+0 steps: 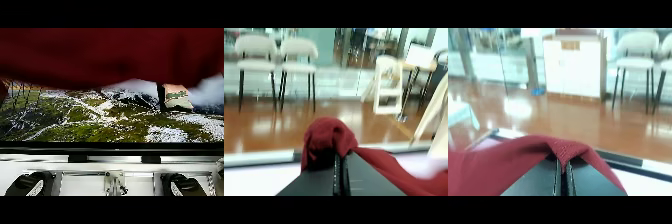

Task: Fold the shirts.

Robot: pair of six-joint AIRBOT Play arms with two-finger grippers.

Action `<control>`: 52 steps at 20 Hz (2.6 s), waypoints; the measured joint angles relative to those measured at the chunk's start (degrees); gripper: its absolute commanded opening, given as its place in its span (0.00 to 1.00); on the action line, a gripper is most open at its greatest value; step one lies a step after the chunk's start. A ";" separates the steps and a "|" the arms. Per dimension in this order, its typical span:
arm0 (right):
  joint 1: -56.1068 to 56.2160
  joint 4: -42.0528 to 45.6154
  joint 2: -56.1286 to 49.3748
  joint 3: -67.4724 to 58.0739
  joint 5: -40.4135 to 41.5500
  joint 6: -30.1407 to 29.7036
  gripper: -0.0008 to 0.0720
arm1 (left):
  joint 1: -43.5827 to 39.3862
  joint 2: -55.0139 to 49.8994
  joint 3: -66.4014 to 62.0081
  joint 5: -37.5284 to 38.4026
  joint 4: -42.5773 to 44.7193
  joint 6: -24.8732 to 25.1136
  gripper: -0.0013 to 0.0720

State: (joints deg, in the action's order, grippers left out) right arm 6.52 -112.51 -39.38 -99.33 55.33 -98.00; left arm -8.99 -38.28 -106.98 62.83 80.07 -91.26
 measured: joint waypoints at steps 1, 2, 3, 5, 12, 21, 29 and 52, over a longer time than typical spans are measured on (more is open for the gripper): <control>0.00 0.81 0.24 -0.15 0.90 0.33 0.11 | 0.02 0.07 0.87 2.45 0.66 -0.02 0.06; -0.02 1.77 0.07 -0.28 1.84 0.57 0.11 | 0.02 0.04 2.27 4.79 1.11 -0.02 0.06; 0.00 2.78 -0.61 -0.37 2.93 0.81 0.11 | 0.02 0.04 4.42 7.04 1.49 -0.02 0.06; 0.00 4.48 -3.32 -0.44 5.09 1.07 0.11 | 0.02 0.11 10.23 10.49 1.90 -0.02 0.06; 0.04 4.55 -25.46 3.08 13.62 1.88 0.11 | 0.02 0.11 43.25 10.82 1.49 -0.04 0.06; -0.42 -9.11 -53.66 5.70 17.70 8.07 0.83 | 0.02 -0.26 67.84 -4.85 -11.63 -0.07 0.06; -11.23 5.60 -39.69 28.65 33.53 5.95 0.94 | 0.02 -0.26 68.06 -7.43 -13.46 0.59 0.07; -9.25 -7.39 -32.20 62.14 11.67 10.60 0.93 | 0.02 -0.26 67.98 -7.80 -14.36 0.61 0.07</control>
State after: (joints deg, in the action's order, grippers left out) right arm -2.72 -119.90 -71.57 -37.19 67.00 -87.39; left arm -8.97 -38.54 -39.00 55.02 65.71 -90.65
